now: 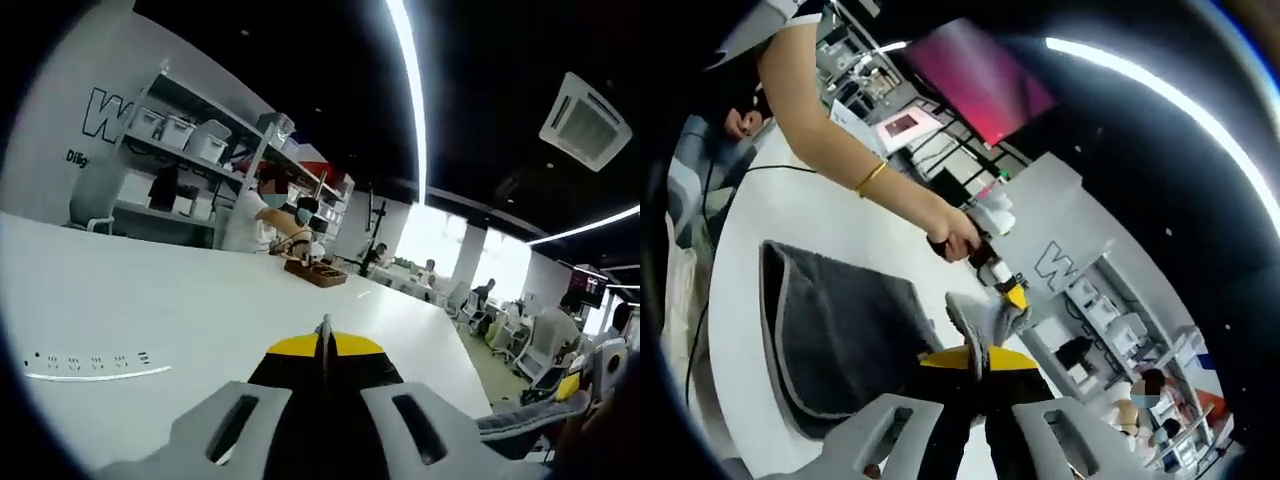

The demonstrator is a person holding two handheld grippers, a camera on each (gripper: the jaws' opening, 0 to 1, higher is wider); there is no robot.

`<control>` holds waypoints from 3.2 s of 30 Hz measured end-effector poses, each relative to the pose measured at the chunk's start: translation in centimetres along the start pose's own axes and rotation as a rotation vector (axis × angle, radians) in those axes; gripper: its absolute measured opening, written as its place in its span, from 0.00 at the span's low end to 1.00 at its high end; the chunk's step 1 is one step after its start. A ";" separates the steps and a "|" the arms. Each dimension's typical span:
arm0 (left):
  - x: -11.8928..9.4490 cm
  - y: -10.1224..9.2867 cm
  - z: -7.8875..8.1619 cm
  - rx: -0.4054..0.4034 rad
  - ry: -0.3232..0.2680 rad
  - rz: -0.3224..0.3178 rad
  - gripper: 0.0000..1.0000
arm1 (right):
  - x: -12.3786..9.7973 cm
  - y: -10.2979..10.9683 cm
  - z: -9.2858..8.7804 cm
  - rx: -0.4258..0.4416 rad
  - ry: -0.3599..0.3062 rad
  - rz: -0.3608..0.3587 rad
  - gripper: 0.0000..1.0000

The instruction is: Open the folded towel by lifting each exposed corner and separating the folded layers until the towel lies flat within the target outline without major curled edges

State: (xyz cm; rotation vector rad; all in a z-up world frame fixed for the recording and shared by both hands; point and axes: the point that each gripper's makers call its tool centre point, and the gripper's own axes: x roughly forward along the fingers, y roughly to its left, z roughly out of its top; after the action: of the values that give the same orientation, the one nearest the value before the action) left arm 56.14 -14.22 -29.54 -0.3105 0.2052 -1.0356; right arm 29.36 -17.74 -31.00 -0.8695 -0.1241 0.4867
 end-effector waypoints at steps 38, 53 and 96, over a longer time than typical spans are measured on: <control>9.8 -6.4 -6.9 -0.043 0.042 -0.116 0.01 | -4.7 -1.1 -9.8 0.245 0.172 -0.082 0.00; 11.7 -6.2 -9.7 -0.084 0.076 -0.112 0.01 | -5.3 0.2 -13.9 0.445 0.205 -0.102 0.00; 18.3 -7.7 -13.5 -0.197 0.134 -0.115 0.02 | -7.4 0.2 -19.6 0.815 0.214 -0.194 0.00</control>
State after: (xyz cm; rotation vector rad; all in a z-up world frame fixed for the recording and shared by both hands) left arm 54.72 -35.82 -39.92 -0.4358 0.4159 -1.1535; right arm 28.55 -34.80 -43.12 -0.1021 0.1805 0.2199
